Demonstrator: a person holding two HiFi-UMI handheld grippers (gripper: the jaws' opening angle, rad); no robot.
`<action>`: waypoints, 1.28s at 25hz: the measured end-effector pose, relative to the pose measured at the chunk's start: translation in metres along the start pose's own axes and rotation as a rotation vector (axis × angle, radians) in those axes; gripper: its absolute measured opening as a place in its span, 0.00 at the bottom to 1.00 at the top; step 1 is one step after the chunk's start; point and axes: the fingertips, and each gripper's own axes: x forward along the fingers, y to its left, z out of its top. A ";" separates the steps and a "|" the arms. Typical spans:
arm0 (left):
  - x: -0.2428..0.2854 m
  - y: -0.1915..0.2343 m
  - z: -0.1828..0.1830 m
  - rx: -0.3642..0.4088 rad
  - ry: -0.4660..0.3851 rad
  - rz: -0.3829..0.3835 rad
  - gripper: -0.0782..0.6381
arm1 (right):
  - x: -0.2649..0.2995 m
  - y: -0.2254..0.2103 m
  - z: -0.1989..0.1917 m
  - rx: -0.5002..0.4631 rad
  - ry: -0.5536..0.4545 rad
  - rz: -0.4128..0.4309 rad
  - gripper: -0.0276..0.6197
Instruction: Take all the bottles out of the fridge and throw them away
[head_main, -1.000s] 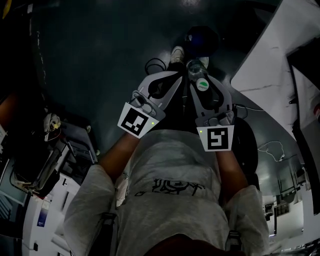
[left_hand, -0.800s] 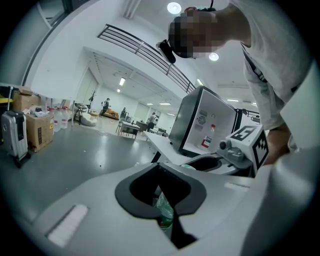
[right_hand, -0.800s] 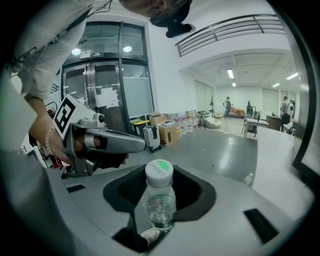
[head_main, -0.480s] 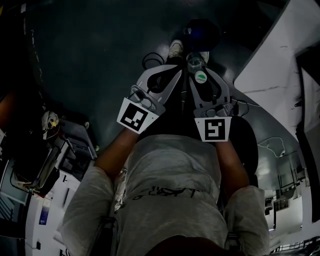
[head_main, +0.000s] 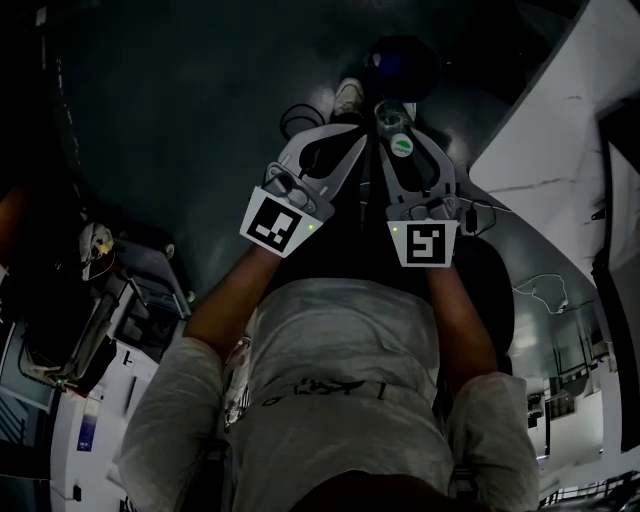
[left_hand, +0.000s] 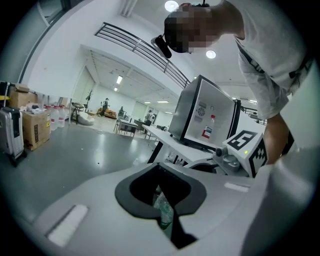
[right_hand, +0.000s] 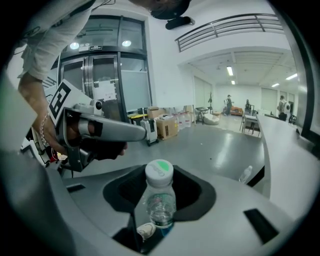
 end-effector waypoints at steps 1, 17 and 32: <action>0.002 0.000 -0.002 0.003 -0.001 -0.001 0.12 | 0.001 -0.001 -0.004 0.007 0.010 -0.003 0.29; 0.042 0.008 -0.044 0.000 0.003 -0.006 0.12 | 0.026 -0.019 -0.054 0.011 0.034 -0.057 0.29; 0.070 0.014 -0.072 -0.001 0.014 0.000 0.12 | 0.038 -0.051 -0.087 -0.013 0.042 -0.139 0.29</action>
